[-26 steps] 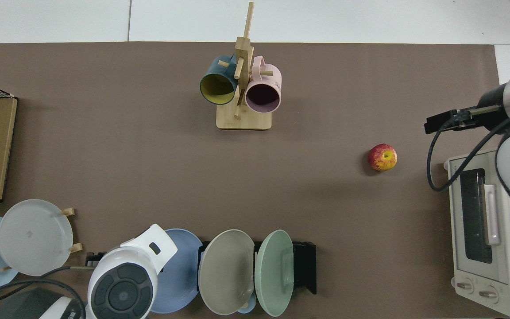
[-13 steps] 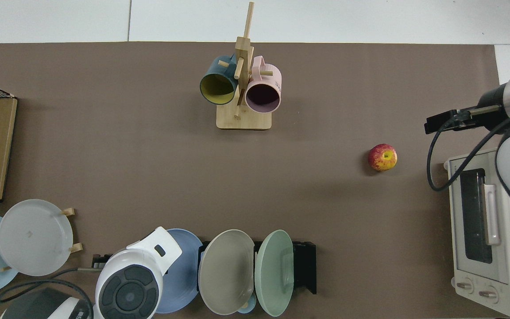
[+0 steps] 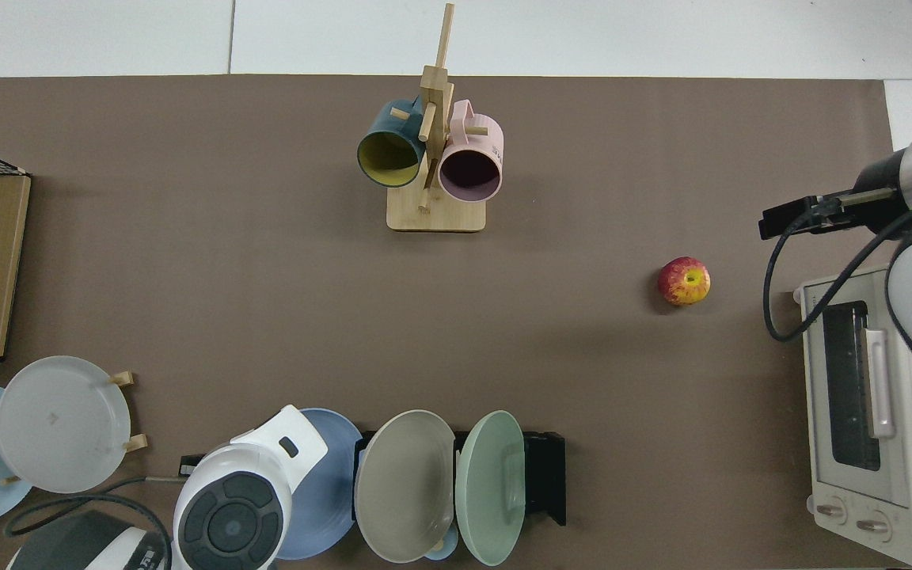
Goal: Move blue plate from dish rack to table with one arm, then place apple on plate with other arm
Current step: 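Grasp the rim of the blue plate with the left gripper, then lift the blue plate out of the rack with the left gripper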
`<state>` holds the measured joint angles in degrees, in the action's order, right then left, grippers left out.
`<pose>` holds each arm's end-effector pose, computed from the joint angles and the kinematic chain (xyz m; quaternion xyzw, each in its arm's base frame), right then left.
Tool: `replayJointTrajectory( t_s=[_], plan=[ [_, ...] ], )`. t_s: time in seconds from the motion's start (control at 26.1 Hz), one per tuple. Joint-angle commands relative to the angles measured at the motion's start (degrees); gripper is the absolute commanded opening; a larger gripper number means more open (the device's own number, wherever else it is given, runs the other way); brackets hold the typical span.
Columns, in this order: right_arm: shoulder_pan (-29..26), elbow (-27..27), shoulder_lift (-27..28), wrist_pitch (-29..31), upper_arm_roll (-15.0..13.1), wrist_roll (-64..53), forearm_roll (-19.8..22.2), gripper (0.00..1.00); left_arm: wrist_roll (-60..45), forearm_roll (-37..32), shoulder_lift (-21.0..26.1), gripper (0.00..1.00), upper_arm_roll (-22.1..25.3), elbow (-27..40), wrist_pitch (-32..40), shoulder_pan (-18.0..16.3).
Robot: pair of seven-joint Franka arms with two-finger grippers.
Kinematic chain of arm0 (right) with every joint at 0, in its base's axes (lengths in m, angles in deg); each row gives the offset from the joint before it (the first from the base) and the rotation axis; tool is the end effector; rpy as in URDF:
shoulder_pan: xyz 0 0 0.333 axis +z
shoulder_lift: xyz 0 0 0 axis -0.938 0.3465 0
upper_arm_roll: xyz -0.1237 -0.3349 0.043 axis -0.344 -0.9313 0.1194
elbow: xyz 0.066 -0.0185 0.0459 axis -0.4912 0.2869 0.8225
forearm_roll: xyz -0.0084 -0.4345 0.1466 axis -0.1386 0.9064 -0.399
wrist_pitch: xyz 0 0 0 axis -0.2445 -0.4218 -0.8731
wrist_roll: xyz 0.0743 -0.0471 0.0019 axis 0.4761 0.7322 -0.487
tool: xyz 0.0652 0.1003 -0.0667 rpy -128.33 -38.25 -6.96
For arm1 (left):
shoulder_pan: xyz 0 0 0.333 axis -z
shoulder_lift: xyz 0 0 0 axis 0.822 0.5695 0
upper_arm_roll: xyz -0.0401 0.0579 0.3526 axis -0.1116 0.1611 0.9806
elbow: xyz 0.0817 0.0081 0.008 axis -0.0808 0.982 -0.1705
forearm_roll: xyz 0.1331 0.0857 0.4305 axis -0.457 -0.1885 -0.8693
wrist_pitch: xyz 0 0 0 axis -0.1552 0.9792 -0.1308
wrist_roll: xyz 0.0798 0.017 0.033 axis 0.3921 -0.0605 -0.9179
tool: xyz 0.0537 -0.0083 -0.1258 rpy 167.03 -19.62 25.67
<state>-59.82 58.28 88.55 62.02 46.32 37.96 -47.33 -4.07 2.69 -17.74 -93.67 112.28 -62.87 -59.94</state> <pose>0.6693 0.0149 0.5869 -0.9981 -0.0494 -0.0325 0.0192 0.3779 -0.1888 0.3837 -0.9841 0.0698 0.0057 0.1632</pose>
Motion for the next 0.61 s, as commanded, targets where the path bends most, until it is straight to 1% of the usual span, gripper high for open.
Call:
replayJointTrajectory(
  t_s=[0.0, 0.15, 0.34, 0.38, 0.5, 0.57],
  plan=[
    [-0.6, 1.5, -1.2, 1.2, 0.6, 1.3, 0.0, 1.0, 0.3, 0.6, 0.0, 0.0, 0.9, -0.9, -0.3, -0.4],
    [-0.6, 1.5, -1.2, 1.3, 0.6, 1.3, 0.0, 1.0, 0.3, -0.6, 0.0, 0.0, 1.6, -4.7, 3.1, -1.5],
    [-0.6, 1.5, -1.2, 1.3, 0.6, 1.3, 0.0, 1.0, 0.0, -5.5, 0.0, 0.0, 1.8, -10.8, 8.7, -2.5],
    [-0.6, 1.5, -1.2, 1.2, 0.6, 1.3, 0.0, 1.0, 0.1, -6.3, 0.3, 0.0, 2.0, -12.4, 9.8, -3.2],
    [-0.6, 1.5, -1.2, 1.2, 0.6, 1.3, 0.0, 1.0, 0.5, -9.5, 2.9, 0.0, 3.6, -18.5, 12.7, -5.5],
    [-0.6, 1.5, -1.2, 1.3, 0.6, 1.3, 0.0, 1.0, 1.1, -10.3, 5.9, 0.0, 5.8, -23.2, 14.7, -5.6]
  ],
)
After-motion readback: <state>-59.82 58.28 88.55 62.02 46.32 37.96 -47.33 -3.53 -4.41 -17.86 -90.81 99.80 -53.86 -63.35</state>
